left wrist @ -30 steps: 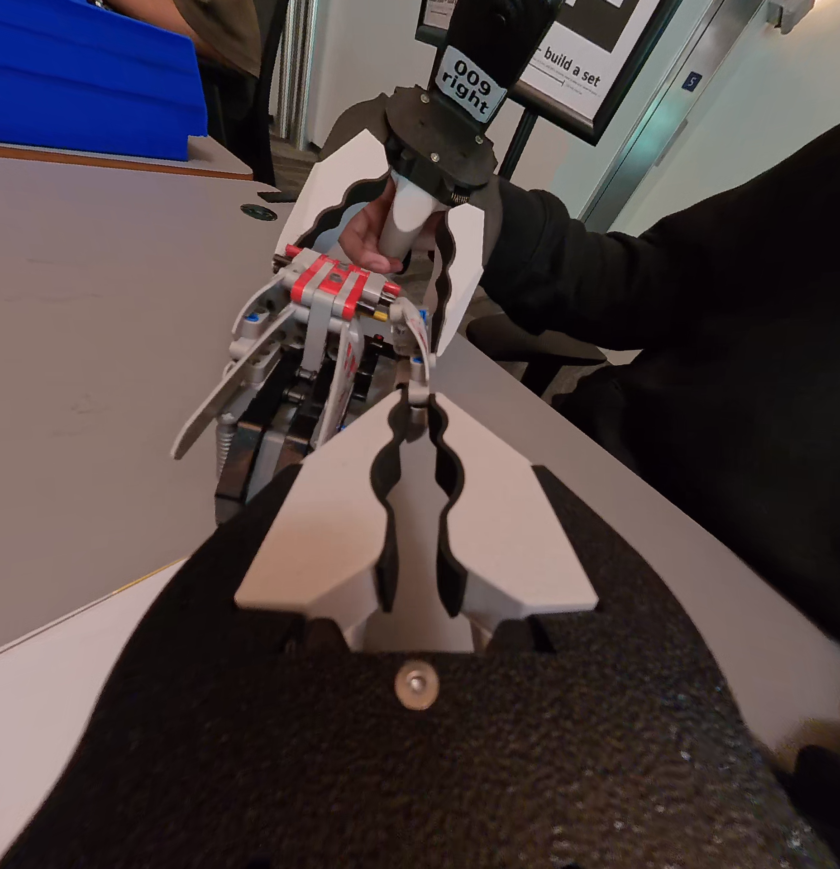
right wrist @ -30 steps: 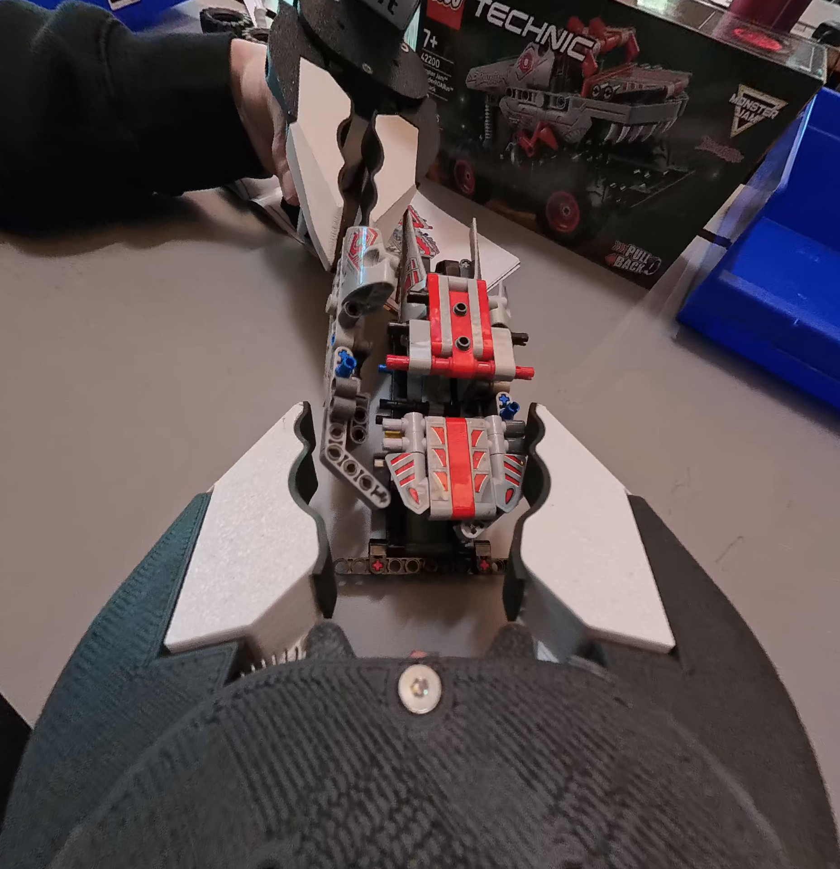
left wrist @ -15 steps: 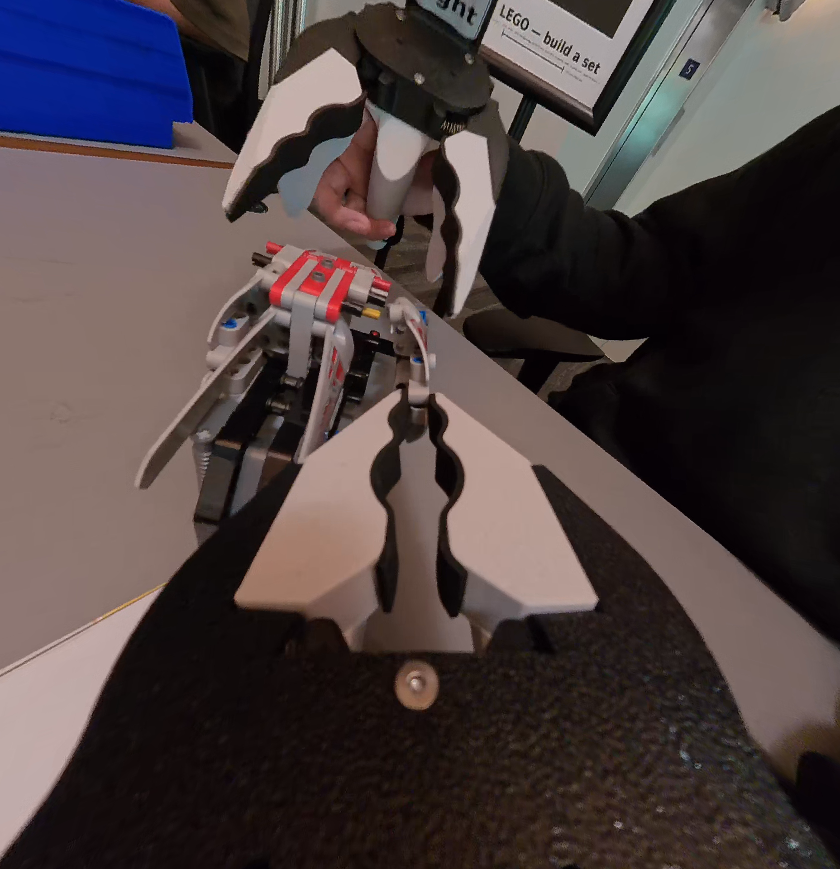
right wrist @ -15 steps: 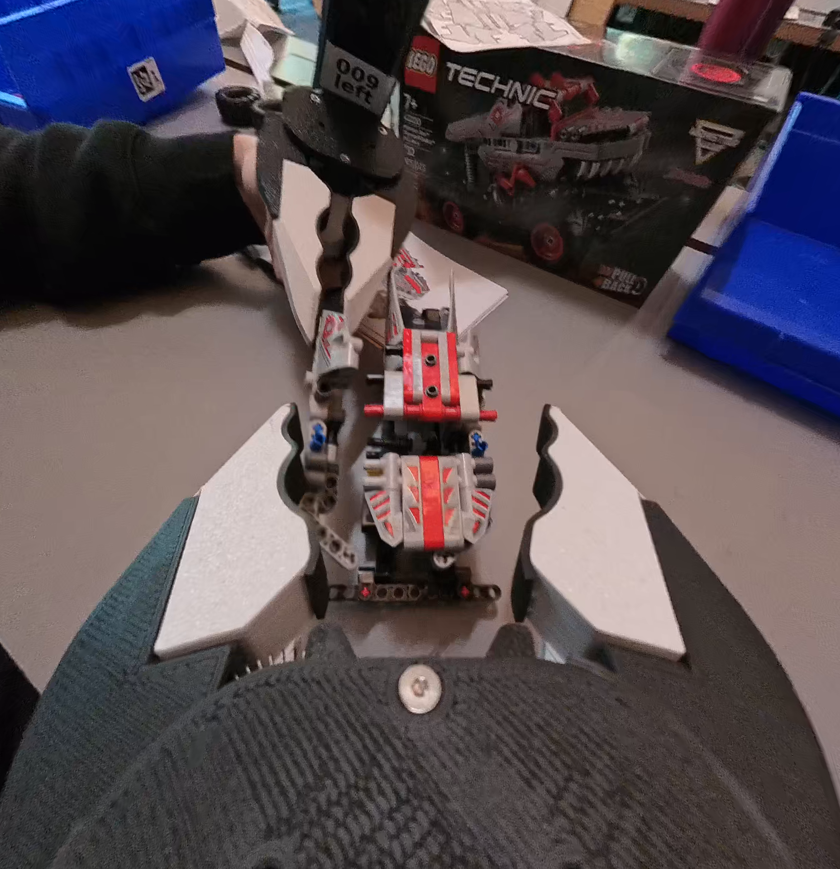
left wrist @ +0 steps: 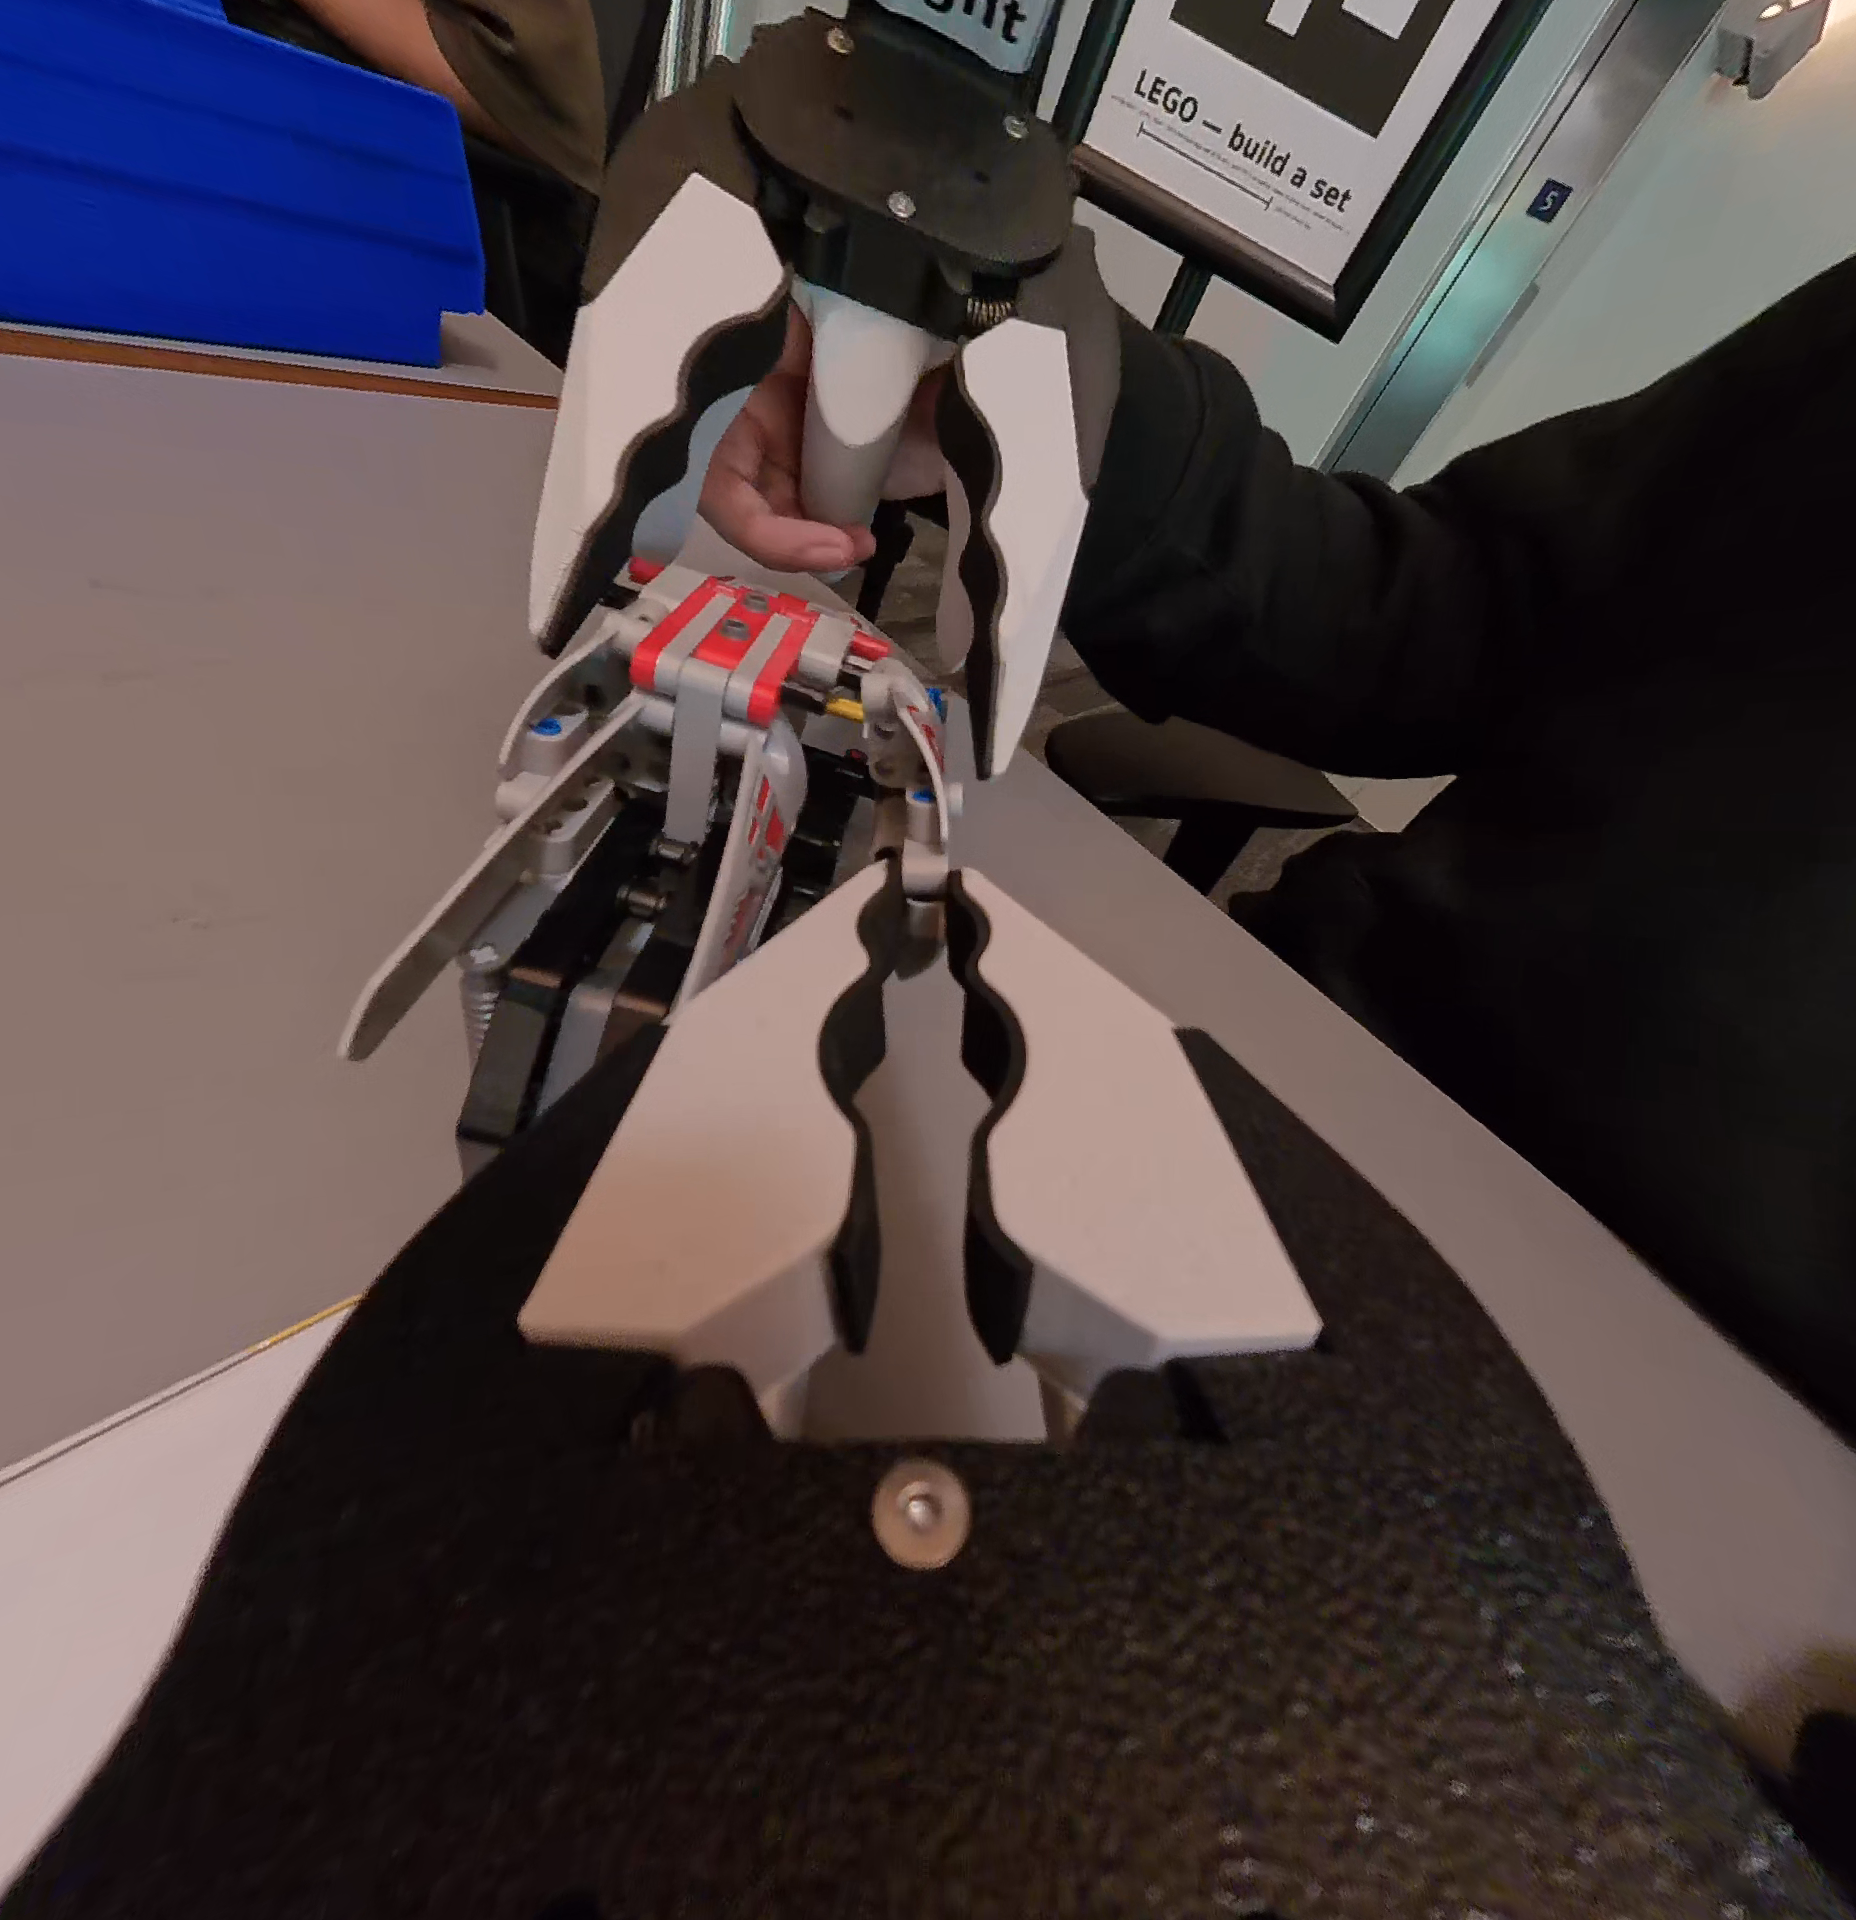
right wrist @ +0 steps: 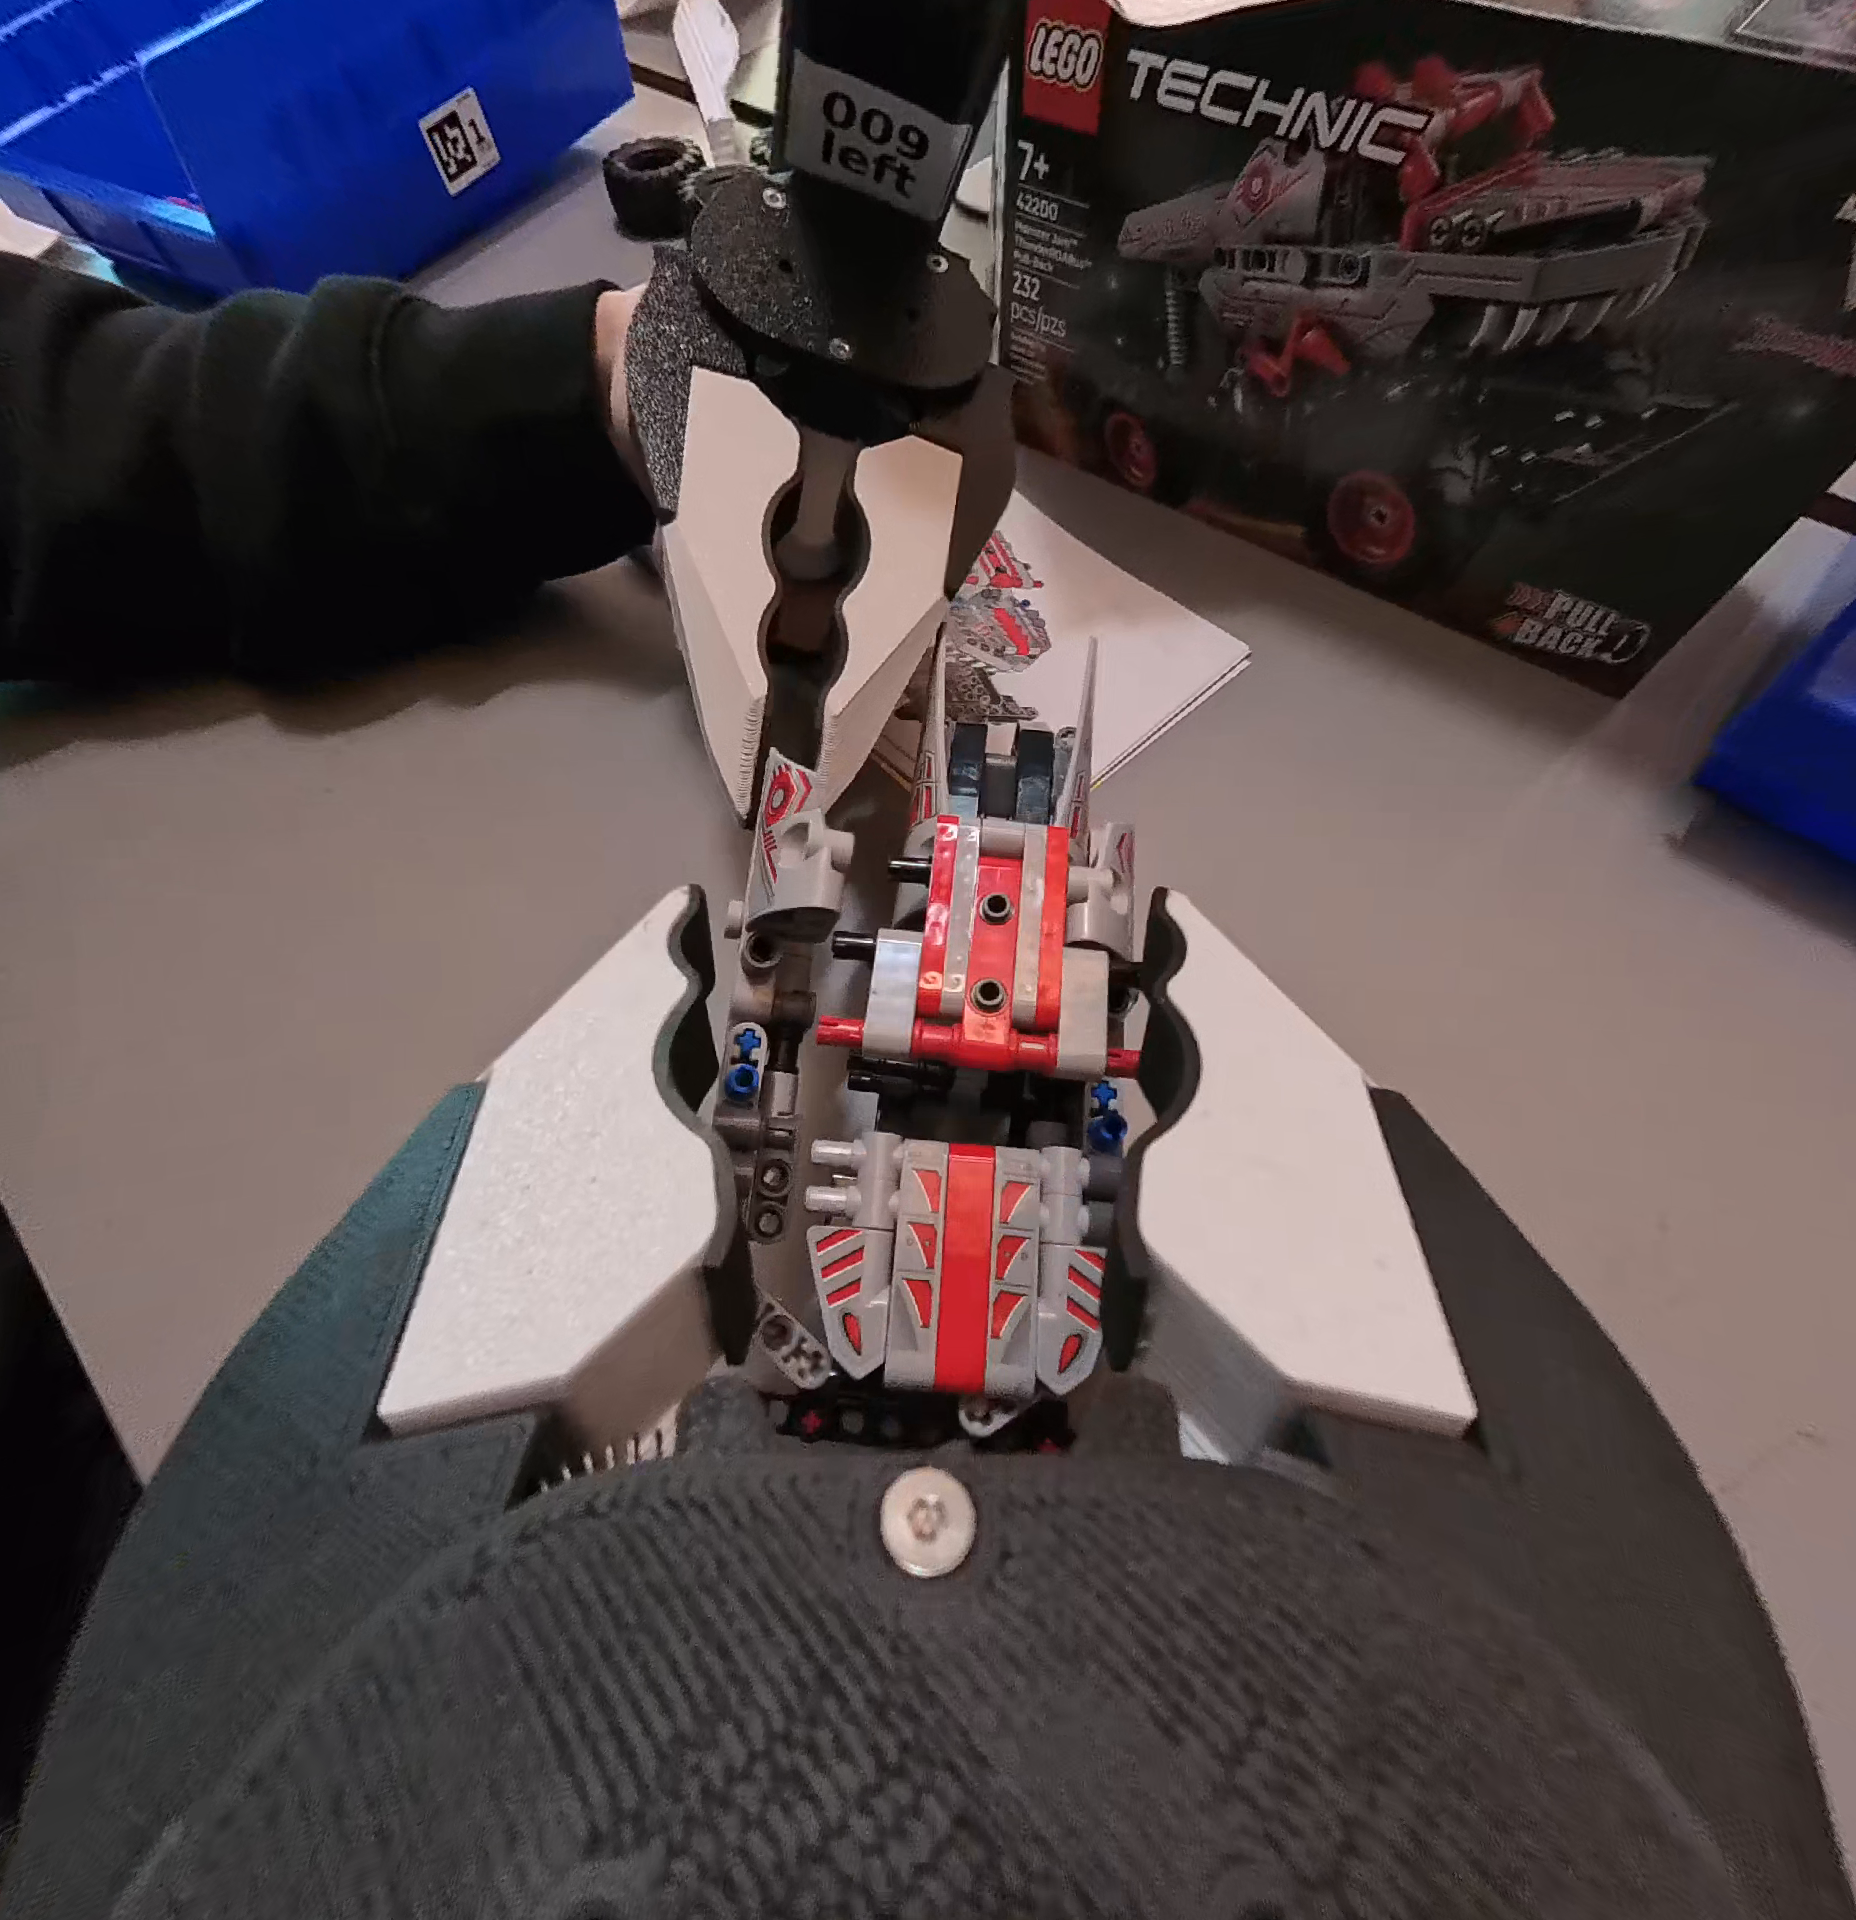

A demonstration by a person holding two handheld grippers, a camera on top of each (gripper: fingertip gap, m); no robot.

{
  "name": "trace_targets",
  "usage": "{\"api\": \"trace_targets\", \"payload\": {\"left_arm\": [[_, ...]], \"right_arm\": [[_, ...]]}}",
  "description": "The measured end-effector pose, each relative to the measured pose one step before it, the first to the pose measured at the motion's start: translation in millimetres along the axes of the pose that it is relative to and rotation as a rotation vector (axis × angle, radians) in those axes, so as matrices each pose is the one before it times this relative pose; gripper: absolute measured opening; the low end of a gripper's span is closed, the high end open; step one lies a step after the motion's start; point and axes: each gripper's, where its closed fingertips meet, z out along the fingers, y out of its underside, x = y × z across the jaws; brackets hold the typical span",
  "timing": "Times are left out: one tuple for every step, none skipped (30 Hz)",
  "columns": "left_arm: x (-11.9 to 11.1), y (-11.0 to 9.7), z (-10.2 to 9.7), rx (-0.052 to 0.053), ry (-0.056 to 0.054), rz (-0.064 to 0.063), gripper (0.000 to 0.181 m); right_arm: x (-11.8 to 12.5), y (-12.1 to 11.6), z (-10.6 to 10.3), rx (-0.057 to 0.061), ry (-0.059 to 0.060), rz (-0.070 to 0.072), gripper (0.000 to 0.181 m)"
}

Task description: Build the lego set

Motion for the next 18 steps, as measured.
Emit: {"api": "trace_targets", "payload": {"left_arm": [[-0.98, -0.38, -0.03, 0.0018, -0.006, 0.0, 0.004], [-0.99, -0.54, -0.13, 0.0045, -0.0054, 0.0033, 0.004], [-0.7, -0.25, -0.21, 0.002, -0.0033, -0.0027, 0.004], [-0.66, 0.37, -0.02, -0.0023, -0.0012, -0.0063, 0.004], [-0.48, 0.33, 0.15, -0.0021, -0.0013, -0.0042, 0.004], [-0.37, 0.18, -0.01, -0.001, -0.0026, -0.0016, 0.004], [-1.35, 0.35, -0.13, -0.0023, -0.0082, -0.0075, 0.004], [-1.22, 0.42, -0.22, -0.0024, -0.0051, -0.0097, 0.005], [-0.3, -0.09, -0.26, 0.0024, -0.0003, -0.003, 0.005], [-1.56, -0.23, -0.54, 0.0043, -0.0108, -0.0013, 0.004], [-2.35, -0.37, -0.7, 0.0015, -0.0136, -0.0055, 0.004], [-1.55, 0.28, -0.29, -0.0013, -0.0085, -0.0043, 0.005], [-0.08, 0.08, -0.06, 0.0001, -0.0002, -0.0006, 0.005], [-0.09, 0.25, 0.34, -0.0015, -0.0031, 0.0039, 0.005], [-0.24, 0.14, 0.11, -0.0011, -0.0055, 0.005, 0.005], [-0.49, 0.05, -0.02, 0.0002, -0.0057, 0.0019, 0.005], [-0.94, 0.09, -0.13, -0.0003, -0.0073, -0.0042, 0.005], [-0.92, 0.12, -0.21, 0.0015, -0.0043, -0.01, 0.005]], "right_arm": [[0.94, 0.26, 0.38, 0.0014, 0.0099, -0.0061, 0.08], [0.21, 0.08, 0.24, 0.0039, 0.005, -0.005, 0.076], [0.77, 0.12, 0.08, 0.0031, 0.0077, -0.0033, 0.073], [0.69, 0.08, -0.23, 0.0029, 0.0061, -0.0054, 0.071], [0.42, 0.1, 0.11, 0.0042, 0.0039, -0.0001, 0.071], [0.37, 0.01, -0.07, 0.006, 0.0042, -0.0013, 0.07], [1.16, 0.04, -0.26, 0.0043, 0.0082, -0.0026, 0.067], [0.71, 0.14, 0.12, 0.0024, 0.0063, -0.0026, 0.067], [0.78, 0.22, 0.28, 0.0008, 0.0066, -0.0025, 0.066], [0.12, -0.05, 0.16, -0.0004, 0.0038, -0.0037, 0.066], [1.0, 0.35, -0.09, -0.0021, 0.0093, -0.0098, 0.064], [1.36, 0.76, 0.15, -0.0041, 0.0108, -0.0069, 0.063], [0.77, 0.03, 0.28, 0.0015, 0.0051, -0.0023, 0.063], [-0.03, -0.16, 0.08, 0.0024, -0.0014, 0.0027, 0.063], [-0.01, 0.07, -0.18, 0.0016, -0.0016, 0.0023, 0.063], [-0.09, -0.06, 0.0, 0.0027, 0.001, -0.0006, 0.063], [0.09, -0.19, 0.24, 0.0049, 0.0038, -0.0009, 0.062], [0.11, -0.04, 0.06, 0.0021, 0.0041, -0.0011, 0.062]]}}
